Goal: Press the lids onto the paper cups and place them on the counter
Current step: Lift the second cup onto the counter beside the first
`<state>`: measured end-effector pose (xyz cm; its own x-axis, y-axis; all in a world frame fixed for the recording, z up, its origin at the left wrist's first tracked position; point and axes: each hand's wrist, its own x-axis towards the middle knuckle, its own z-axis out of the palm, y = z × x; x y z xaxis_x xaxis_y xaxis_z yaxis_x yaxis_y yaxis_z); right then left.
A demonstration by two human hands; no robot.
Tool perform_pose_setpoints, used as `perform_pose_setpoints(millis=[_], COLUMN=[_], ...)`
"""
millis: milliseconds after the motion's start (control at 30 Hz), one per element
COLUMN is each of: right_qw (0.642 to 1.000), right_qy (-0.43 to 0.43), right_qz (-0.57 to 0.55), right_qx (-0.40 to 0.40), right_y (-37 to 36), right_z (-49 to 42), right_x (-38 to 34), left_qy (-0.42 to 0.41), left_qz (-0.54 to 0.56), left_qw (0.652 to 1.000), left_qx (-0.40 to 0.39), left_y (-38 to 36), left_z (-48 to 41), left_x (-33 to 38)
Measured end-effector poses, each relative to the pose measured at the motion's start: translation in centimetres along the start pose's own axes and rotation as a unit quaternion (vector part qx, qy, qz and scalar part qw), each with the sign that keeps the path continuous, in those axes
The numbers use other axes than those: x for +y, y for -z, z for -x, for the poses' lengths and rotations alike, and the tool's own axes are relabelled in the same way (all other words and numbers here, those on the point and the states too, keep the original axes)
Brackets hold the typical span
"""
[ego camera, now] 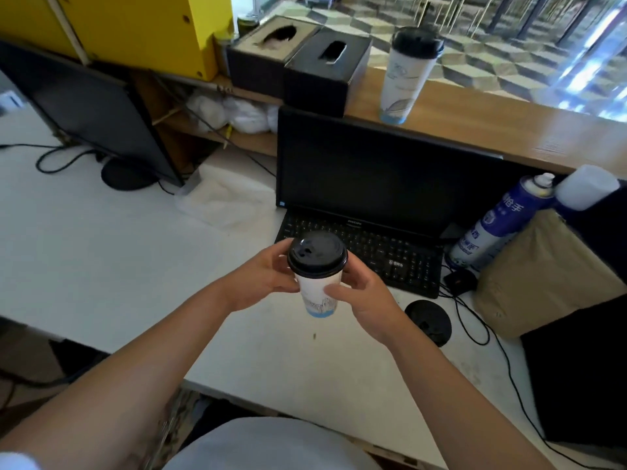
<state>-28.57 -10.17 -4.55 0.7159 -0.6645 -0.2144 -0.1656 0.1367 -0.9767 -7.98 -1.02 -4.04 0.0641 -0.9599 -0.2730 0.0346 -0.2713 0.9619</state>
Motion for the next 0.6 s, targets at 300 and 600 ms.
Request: perform_pose_setpoints(millis=[300, 600], right_qw=[0.995, 0.982], right_qy=[0.069, 0.132], right_qz=[0.015, 0.039], right_qx=[0.064, 0.129], right_y=[3.0, 6.6], right_z=[-0.1, -1.6], right_x=[-2.5, -6.0], left_qy=[-0.041, -0.093], left_qz=[0.014, -0.073], left_qw=[0.999, 0.99], left_qx=[0.028, 0.073], left_y=[-1.9, -4.1], left_z=[-2.4, -6.6], left_x=[2.8, 7.4])
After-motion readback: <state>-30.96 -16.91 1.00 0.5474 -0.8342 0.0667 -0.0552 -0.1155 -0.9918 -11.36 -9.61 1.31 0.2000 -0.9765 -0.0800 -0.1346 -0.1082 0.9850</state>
